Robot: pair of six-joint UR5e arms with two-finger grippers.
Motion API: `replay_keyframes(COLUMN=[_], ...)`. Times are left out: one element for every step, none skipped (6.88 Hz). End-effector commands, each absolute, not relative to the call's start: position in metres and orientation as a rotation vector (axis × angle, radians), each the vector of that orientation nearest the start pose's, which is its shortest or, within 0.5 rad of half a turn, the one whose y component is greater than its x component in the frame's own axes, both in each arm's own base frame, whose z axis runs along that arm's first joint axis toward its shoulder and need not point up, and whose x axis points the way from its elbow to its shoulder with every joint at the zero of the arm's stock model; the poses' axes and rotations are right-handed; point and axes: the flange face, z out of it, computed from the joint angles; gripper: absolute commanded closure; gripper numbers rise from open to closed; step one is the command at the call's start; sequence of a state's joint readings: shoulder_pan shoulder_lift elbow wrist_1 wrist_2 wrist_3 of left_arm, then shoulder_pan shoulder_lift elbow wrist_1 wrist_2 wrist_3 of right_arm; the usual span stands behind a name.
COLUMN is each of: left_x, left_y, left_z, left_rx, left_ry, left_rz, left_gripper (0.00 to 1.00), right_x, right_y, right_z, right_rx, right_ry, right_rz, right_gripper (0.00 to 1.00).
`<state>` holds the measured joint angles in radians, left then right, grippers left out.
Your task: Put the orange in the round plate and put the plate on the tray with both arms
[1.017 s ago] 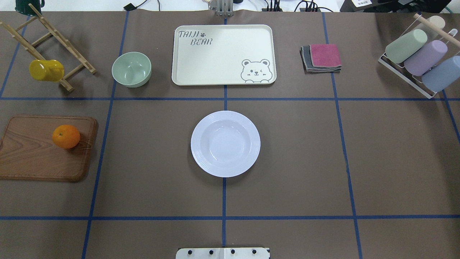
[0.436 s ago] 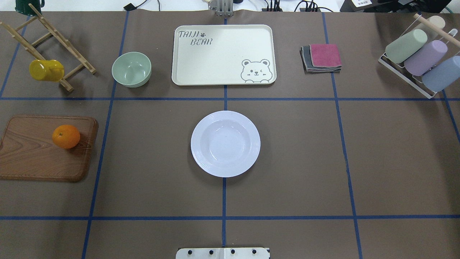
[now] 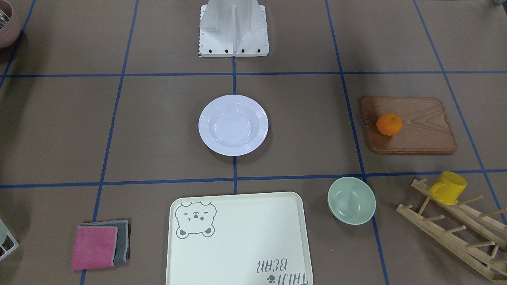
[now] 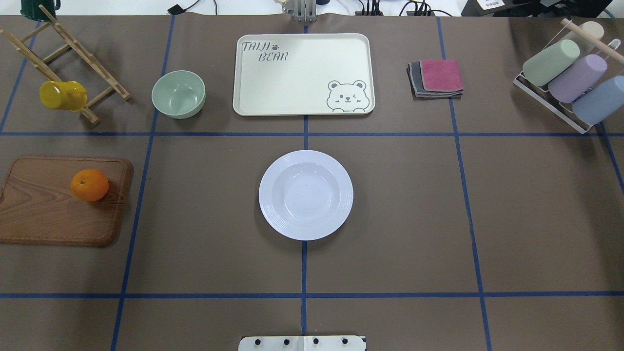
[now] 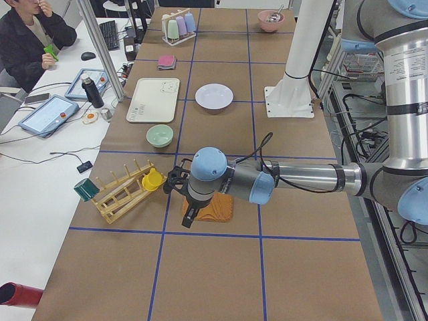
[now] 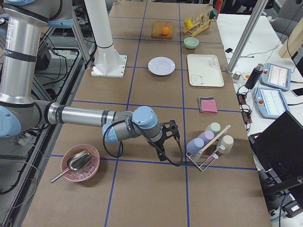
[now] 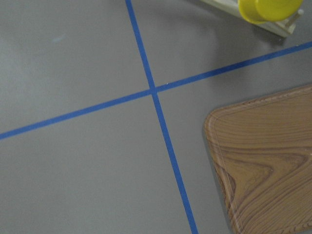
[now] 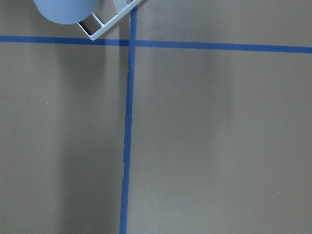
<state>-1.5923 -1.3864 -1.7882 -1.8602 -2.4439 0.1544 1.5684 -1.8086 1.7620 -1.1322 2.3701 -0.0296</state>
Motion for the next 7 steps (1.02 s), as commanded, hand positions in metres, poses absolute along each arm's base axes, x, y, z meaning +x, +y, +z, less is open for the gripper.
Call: replay_keyframes(left_x=[-0.034, 0.005, 0.029, 0.056, 0.107, 0.146, 0.172], left_y=[-0.436, -0.450, -0.450, -0.454, -0.455, -0.459, -0.460], left_z=[0.563, 0.545, 0.539, 0.536, 0.533, 0.522, 0.513], left_rx=[0.423, 0.393, 0.364, 0.346, 0.342, 0.330, 0.314], left_ry=[1.000, 1.027, 1.047, 0.989, 0.918, 0.894, 0.898], left_rz=[0.334, 0.381, 0.366, 0.313, 0.268, 0.219, 0.214], left_gripper=[0.01, 0.01, 0.01, 0.01, 0.01, 0.01, 0.01], right_x=[0.027, 0.015, -0.001, -0.023, -0.053, -0.087, -0.105], right_y=[-0.430, -0.432, -0.432, -0.433, -0.432, -0.432, -0.430], right_z=[0.585, 0.576, 0.569, 0.557, 0.542, 0.536, 0.536], right_rx=[0.490, 0.489, 0.476, 0.455, 0.419, 0.376, 0.371], right_ry=[-0.815, -0.875, -0.903, -0.926, -0.903, -0.877, -0.841], right_rz=[-0.315, -0.332, -0.312, -0.261, -0.196, -0.130, -0.110], right_gripper=[0.00, 0.00, 0.00, 0.00, 0.00, 0.00, 0.00])
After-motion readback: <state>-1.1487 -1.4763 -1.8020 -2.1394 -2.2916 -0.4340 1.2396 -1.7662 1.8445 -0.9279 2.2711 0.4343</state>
